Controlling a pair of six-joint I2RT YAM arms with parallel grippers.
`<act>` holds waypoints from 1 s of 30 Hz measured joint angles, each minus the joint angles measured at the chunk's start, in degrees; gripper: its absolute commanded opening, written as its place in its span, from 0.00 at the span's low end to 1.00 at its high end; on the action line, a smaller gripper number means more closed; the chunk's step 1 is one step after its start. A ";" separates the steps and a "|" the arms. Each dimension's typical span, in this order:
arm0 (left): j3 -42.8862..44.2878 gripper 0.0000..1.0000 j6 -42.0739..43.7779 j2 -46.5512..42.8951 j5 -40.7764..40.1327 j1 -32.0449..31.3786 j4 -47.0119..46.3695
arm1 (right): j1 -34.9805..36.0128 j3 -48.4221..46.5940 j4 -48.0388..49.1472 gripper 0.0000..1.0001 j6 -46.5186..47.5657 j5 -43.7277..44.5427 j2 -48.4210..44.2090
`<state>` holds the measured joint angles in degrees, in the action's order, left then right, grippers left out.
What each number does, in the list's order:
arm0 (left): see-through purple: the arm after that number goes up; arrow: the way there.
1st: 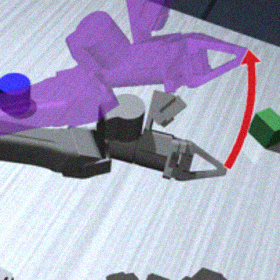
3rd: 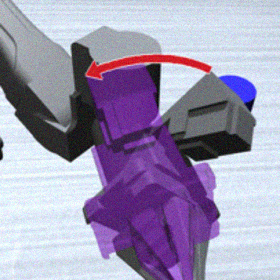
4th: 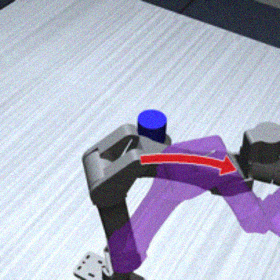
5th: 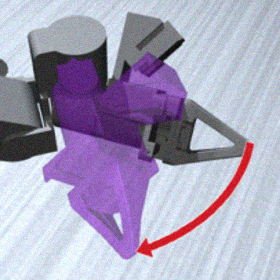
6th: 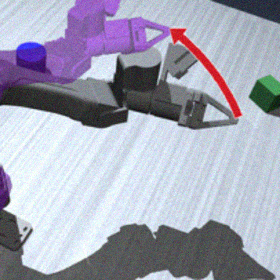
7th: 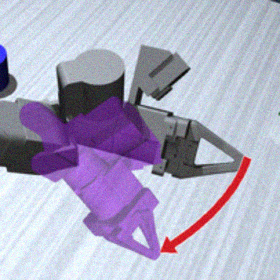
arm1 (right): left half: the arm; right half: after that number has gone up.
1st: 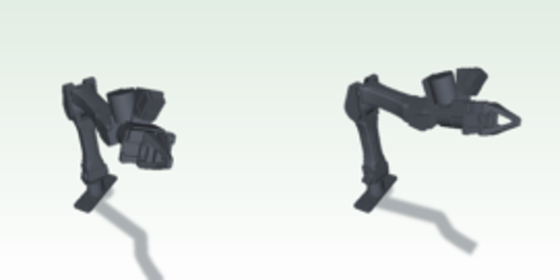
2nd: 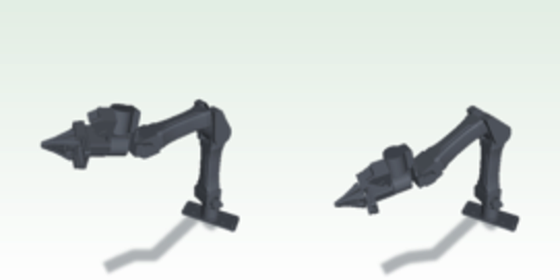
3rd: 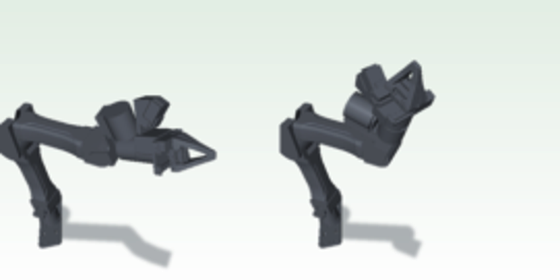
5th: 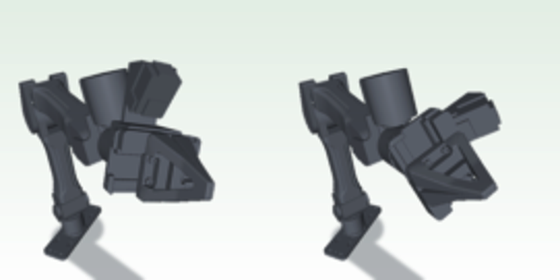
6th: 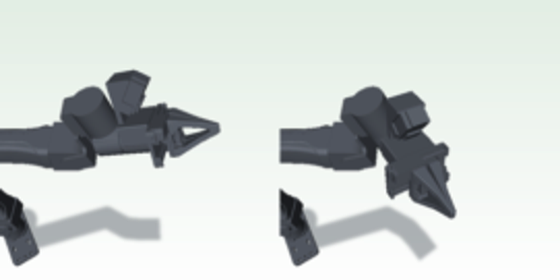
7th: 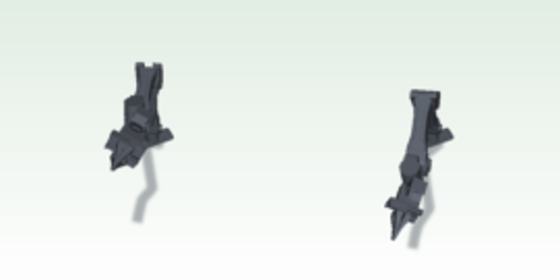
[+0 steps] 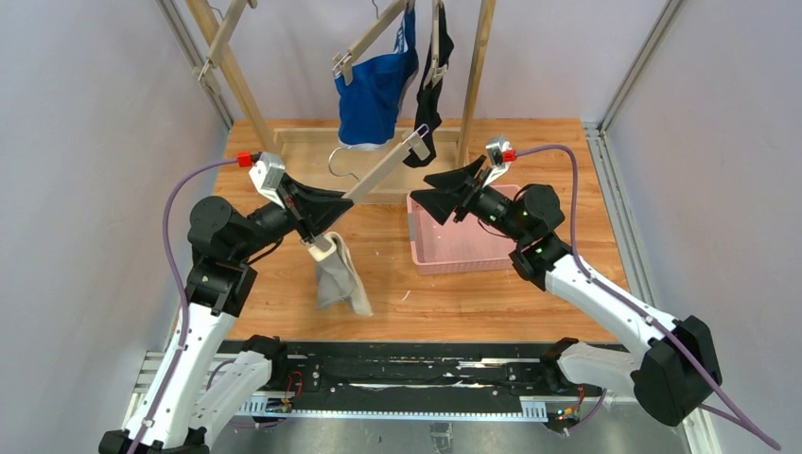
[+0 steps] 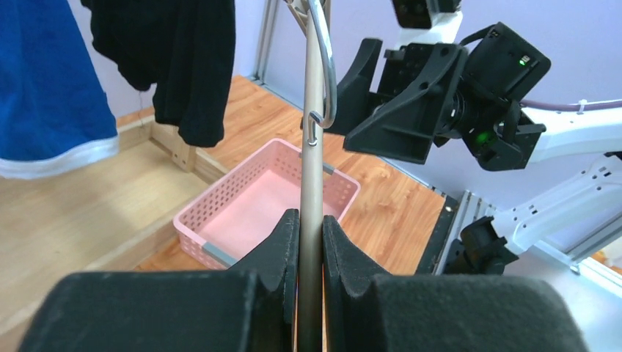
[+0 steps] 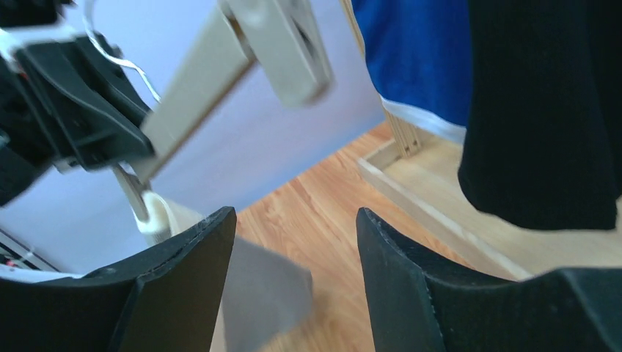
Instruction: Remove the underwear clipped to the hanger
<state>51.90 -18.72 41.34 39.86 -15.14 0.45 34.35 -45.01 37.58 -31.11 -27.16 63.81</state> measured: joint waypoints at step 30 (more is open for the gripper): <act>-10.47 0.00 -23.82 4.13 -2.34 -0.15 -28.00 | 4.46 -9.22 25.66 0.63 -10.51 -0.33 14.95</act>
<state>41.43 -42.54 45.47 37.52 -15.29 -27.55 38.81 -54.24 63.24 -41.63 -27.49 78.76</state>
